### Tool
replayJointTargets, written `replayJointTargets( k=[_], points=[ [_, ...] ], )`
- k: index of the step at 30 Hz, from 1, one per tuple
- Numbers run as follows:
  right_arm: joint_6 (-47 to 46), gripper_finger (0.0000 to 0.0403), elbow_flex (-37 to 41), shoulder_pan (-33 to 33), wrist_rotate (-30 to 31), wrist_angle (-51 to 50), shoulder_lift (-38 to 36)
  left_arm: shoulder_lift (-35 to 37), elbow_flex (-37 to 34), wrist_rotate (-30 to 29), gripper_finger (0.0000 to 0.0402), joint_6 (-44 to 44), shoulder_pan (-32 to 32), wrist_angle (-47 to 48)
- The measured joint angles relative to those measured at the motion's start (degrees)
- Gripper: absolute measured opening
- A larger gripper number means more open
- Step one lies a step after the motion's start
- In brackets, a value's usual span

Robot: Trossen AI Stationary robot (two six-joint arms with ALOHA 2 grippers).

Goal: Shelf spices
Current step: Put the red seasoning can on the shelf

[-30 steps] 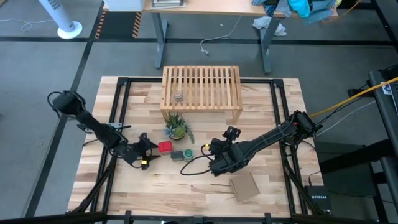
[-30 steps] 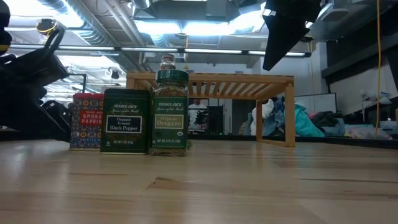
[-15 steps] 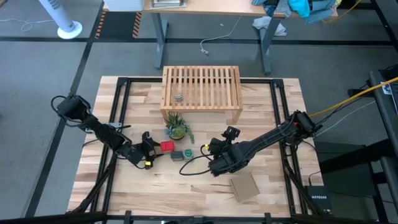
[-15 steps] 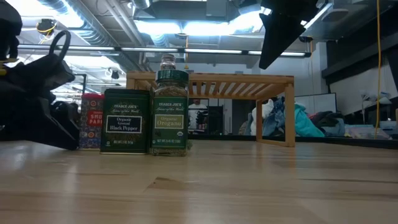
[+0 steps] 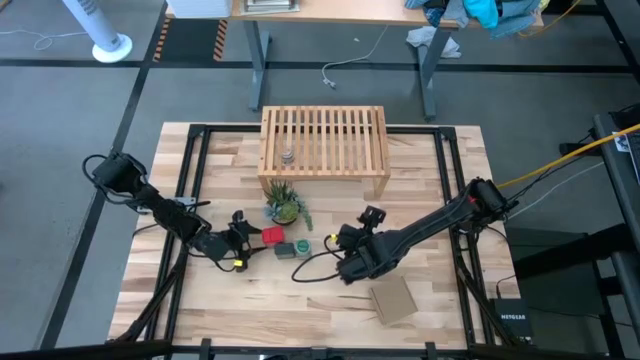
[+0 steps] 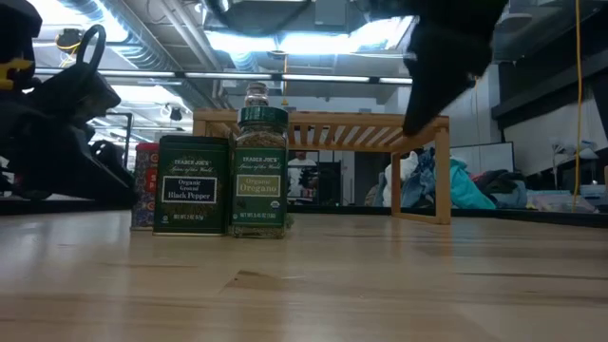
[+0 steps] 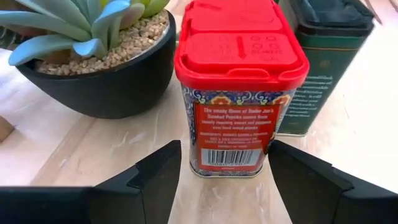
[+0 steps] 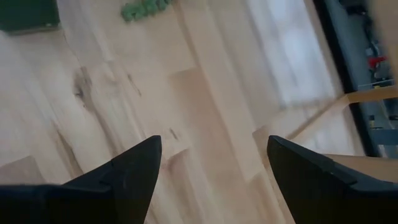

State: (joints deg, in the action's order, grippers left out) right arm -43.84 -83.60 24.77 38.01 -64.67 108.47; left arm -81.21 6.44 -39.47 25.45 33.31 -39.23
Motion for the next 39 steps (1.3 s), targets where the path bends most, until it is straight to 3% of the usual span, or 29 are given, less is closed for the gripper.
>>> replayJointTargets(
  k=[7,13,17,27,34,39],
  points=[
    [-0.02,0.0298,6.45,0.00,-0.06,8.37,0.00,0.02,0.00,-1.41,0.0235,-0.58,-0.10,-1.01],
    [-0.02,0.0298,6.68,-0.04,-0.05,9.36,0.01,0.04,0.00,-2.64,0.0235,-0.75,-0.78,-1.70],
    [-0.02,0.0298,6.65,-0.04,-0.06,9.36,0.02,0.04,0.00,-2.62,0.0235,-5.84,-2.07,-5.35],
    [-0.02,0.0298,6.65,-0.04,-0.06,9.77,0.02,0.07,0.11,8.55,0.0235,-9.06,-7.35,-8.32],
    [-0.02,0.0298,6.63,-0.04,-0.01,10.28,0.02,0.07,0.13,9.30,0.0233,-9.42,-9.52,-8.19],
    [-0.02,0.0298,6.63,-0.04,0.01,10.36,0.02,0.07,0.15,9.26,0.0193,-9.42,-9.78,-8.15]
  ],
)
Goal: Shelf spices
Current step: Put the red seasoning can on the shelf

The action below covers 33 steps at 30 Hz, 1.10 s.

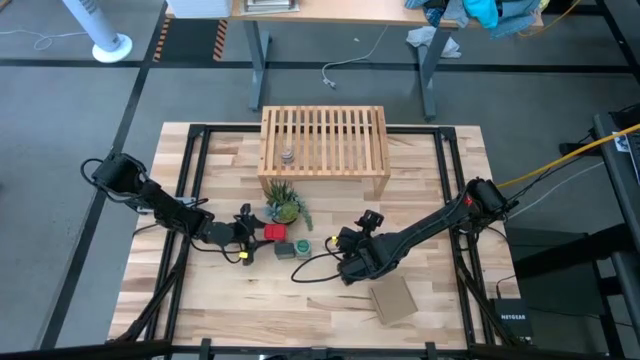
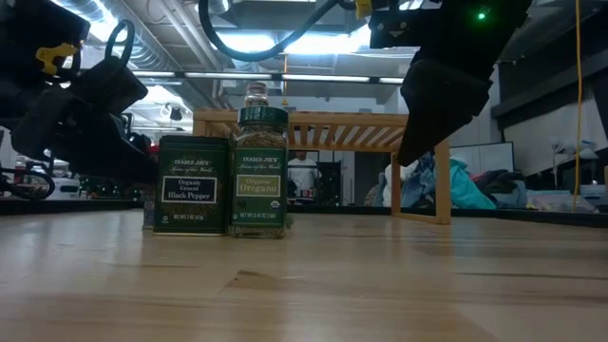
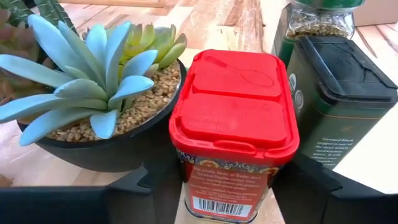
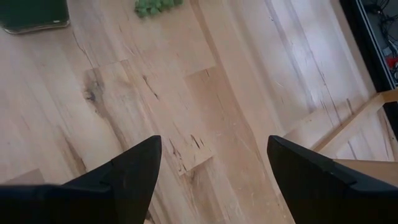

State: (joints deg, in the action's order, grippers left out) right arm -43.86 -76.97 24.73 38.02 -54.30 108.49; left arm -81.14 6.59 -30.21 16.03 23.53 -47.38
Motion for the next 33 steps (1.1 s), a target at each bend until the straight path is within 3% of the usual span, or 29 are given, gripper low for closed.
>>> replayJointTargets(
  k=[17,27,33],
  points=[
    [0.00,0.0298,-0.02,0.00,0.12,-1.80,0.00,1.31,0.02,0.03,0.0180,0.45,1.57,-1.31],
    [-1.14,0.0298,-0.04,0.00,0.57,-2.87,0.00,10.34,0.09,-0.74,0.0180,-6.66,2.40,-0.59],
    [-1.18,0.0298,-0.04,0.00,0.57,-2.86,0.00,17.13,0.09,-4.38,0.0180,-14.26,2.32,0.37]
  ],
)
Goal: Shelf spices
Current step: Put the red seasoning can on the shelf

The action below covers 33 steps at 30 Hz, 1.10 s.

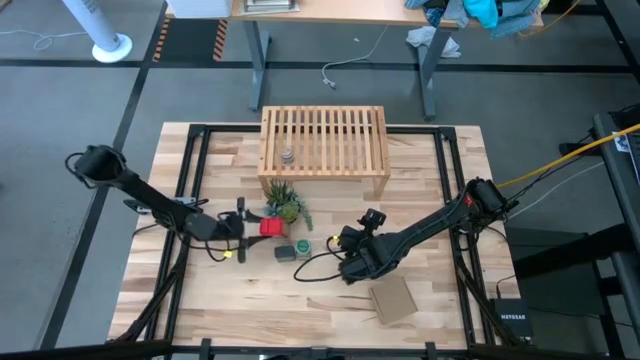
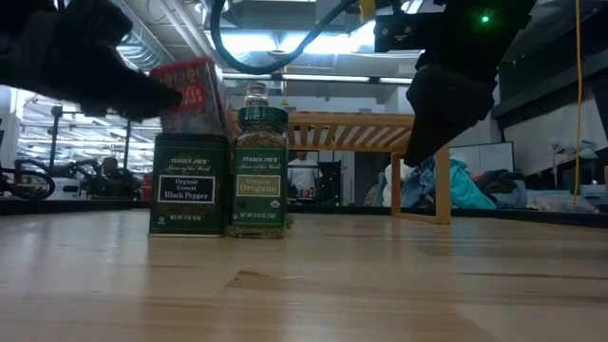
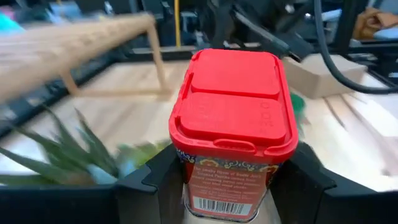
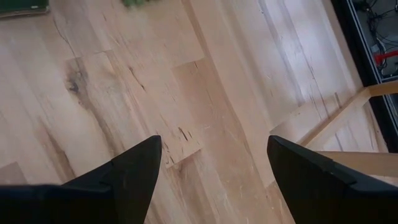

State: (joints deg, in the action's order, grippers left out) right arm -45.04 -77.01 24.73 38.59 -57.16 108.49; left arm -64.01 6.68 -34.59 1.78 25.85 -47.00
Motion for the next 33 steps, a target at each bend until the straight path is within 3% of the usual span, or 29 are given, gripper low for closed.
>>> replayJointTargets(
  k=[5,16,25,33],
  points=[
    [-0.02,0.0298,0.00,0.00,0.00,0.00,0.02,6.34,1.52,-4.70,0.0180,-9.42,-0.40,-0.15],
    [0.00,0.0298,0.00,0.00,0.90,0.00,0.02,16.33,9.93,-4.95,0.0180,-34.43,-7.37,4.64],
    [0.22,0.0298,0.00,0.00,0.90,0.00,0.04,17.60,19.98,-3.09,0.0180,-42.74,-15.96,15.01],
    [0.24,0.0298,0.00,0.00,0.90,0.00,0.04,17.57,29.60,1.04,0.0180,-42.71,-24.29,29.05]
  ],
)
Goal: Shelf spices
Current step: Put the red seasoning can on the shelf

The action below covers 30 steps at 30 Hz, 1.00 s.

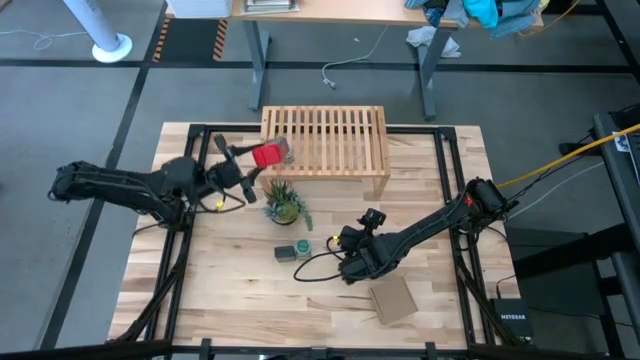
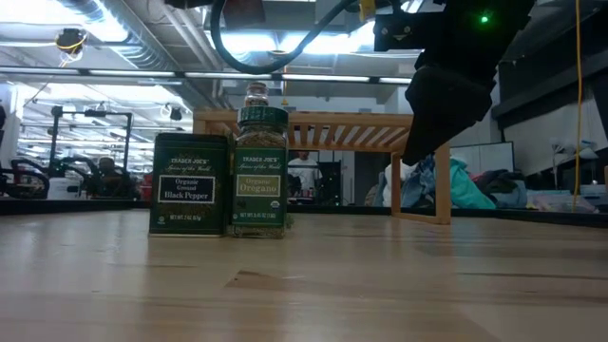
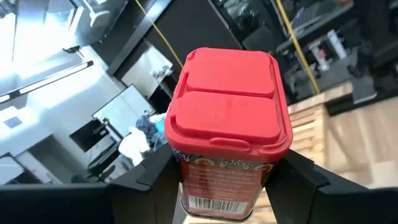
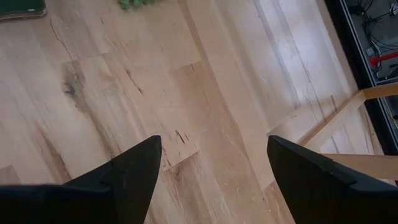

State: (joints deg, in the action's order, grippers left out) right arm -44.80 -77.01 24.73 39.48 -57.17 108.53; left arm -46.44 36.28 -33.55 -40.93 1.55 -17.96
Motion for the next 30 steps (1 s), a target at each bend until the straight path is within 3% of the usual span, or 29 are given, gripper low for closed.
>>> replayJointTargets(
  k=[4,11,22,30],
  points=[
    [0.02,0.0298,0.00,0.00,0.00,0.00,0.00,0.00,4.69,5.43,0.0180,2.38,-5.80,9.39],
    [0.04,0.0298,0.00,0.00,0.00,0.02,0.00,-0.02,10.09,23.61,0.0180,7.35,-19.59,19.68],
    [0.07,0.0298,0.00,0.00,0.00,0.02,0.00,-4.23,10.44,55.55,0.0180,13.49,-41.79,21.95],
    [0.07,0.0298,0.00,0.00,0.00,0.07,0.00,-14.75,10.44,64.51,0.0180,14.12,-49.76,14.53]
  ],
)
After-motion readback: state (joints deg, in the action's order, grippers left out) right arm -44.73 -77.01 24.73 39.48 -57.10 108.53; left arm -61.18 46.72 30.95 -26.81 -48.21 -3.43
